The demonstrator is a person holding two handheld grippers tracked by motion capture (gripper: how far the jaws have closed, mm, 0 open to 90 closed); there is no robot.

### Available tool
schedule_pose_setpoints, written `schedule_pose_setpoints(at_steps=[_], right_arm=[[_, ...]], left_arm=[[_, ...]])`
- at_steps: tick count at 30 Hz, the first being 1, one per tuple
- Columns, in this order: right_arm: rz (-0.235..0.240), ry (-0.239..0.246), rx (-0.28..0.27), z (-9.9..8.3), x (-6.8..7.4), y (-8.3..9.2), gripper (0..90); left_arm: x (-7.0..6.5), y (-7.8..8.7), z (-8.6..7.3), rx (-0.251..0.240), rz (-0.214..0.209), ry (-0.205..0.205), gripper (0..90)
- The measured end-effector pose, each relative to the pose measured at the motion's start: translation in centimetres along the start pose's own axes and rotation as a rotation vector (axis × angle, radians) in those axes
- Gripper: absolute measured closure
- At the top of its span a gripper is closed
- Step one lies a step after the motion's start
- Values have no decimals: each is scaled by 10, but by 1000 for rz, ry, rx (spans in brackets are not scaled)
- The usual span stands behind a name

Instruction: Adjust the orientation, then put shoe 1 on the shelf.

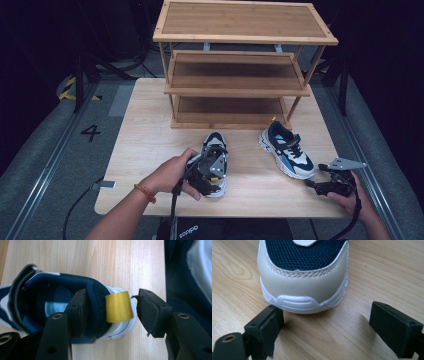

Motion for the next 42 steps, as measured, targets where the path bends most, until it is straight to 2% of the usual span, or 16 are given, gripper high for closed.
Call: schedule_pose_setpoints(at_steps=[7,9,11,13,14,18,21,25,30,31,33,38,42], right_arm=[[2,2,0,0,0,0,127],[2,2,0,0,0,0,127],[4,4,1,0,0,0,127],[4,5,0,0,-1,0,127],[5,6,1,0,-1,0,127],[10,9,3,0,-1,0,127],[10,9,4,0,-1,0,127],[11,11,4,0,-1,0,127],[12,12,4,0,-1,0,127],[12,11,4,0,-1,0,127],[12,11,4,0,-1,0,126],[14,13,5,0,-1,0,126],[14,13,4,0,-1,0,126]], left_arm=[[7,-13,1,62,-49,43,550],[9,-20,1,89,-101,57,589],[10,-21,1,94,-137,56,627],[10,-22,1,101,-146,56,661],[10,-22,0,110,-166,58,679],[8,-23,1,112,-199,54,730],[9,-23,-1,95,-204,62,741],[6,-22,0,104,-190,57,750],[5,-23,2,82,-218,59,750],[5,-23,3,82,-205,71,749],[6,-23,3,77,-186,70,750],[4,-19,4,66,-185,67,751],[9,-10,8,68,-165,54,751]])
Point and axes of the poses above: each handheld gripper's, and its own axes: y roughly backward along the jaws, z roughly out of its top, x roughly to its left, the point moved 3 cm from there along -y, roughly forward along the jaws, and after that the axes turned 12 degrees about -y, right-handed, at the moved point
